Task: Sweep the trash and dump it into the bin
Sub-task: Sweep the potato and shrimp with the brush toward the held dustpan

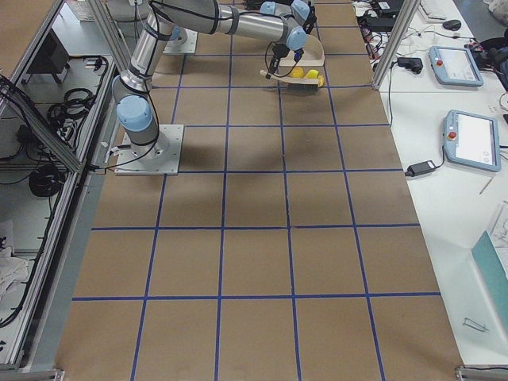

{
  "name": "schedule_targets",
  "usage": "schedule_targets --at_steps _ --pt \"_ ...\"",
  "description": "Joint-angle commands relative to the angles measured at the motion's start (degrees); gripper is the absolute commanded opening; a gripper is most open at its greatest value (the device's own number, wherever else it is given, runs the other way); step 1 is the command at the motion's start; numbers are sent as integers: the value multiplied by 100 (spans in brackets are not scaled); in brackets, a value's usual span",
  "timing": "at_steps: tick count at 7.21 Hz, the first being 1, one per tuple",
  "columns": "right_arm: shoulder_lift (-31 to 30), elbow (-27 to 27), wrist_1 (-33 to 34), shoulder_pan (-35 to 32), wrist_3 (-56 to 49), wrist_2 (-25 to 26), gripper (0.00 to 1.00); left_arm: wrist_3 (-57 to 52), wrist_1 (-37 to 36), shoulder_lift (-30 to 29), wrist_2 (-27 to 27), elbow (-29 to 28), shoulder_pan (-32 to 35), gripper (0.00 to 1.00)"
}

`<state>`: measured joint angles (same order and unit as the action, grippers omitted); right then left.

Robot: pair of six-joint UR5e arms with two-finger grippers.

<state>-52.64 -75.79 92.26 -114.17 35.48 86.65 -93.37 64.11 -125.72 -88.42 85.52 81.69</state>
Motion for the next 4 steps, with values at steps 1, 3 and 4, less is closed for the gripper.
schedule_targets --at_steps 1,3,4 --pt "-1 73 47 -87 65 -157 1 3 5 -5 0 0 5 0" --pt "43 82 134 -140 65 -166 1 3 5 -5 0 0 5 0" --pt "78 125 152 -158 65 -166 1 11 5 39 0 -17 5 0"
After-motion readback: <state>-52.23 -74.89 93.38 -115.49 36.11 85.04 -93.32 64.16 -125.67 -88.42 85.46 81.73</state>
